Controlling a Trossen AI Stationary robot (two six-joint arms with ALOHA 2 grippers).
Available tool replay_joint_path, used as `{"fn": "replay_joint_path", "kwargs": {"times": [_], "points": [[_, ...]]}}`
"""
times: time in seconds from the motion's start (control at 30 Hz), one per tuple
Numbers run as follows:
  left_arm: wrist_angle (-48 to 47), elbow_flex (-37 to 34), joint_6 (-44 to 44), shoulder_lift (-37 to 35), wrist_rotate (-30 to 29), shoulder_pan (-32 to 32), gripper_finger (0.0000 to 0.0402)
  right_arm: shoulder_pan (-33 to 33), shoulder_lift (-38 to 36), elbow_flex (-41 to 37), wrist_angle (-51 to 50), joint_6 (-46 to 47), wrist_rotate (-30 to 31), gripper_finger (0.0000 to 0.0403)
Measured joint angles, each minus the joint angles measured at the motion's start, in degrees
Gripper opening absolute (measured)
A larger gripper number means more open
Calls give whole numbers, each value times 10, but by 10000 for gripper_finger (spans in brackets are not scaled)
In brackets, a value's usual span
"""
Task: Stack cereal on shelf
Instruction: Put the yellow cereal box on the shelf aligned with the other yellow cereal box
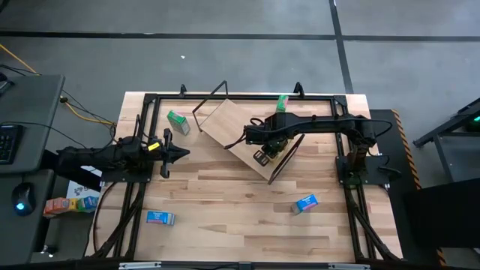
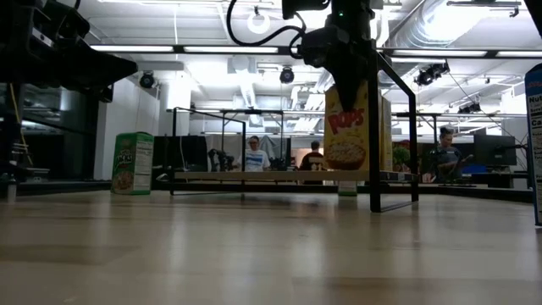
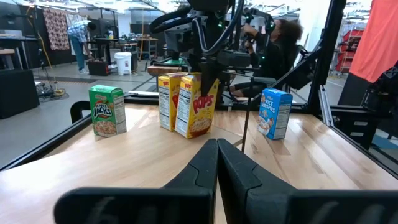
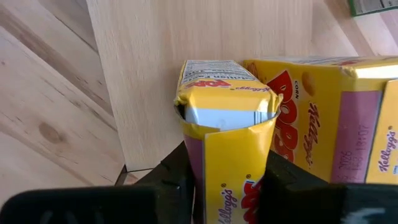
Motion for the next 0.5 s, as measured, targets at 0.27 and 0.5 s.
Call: {"fn": "replay_joint_path", "kwargs": {"times": [0.27,0.5], "points": [[0,0,0,0,0,0,0,0,0,0,-5,0,10,163],[0,0,0,0,0,0,0,0,0,5,-14,-10,8,188]]}}
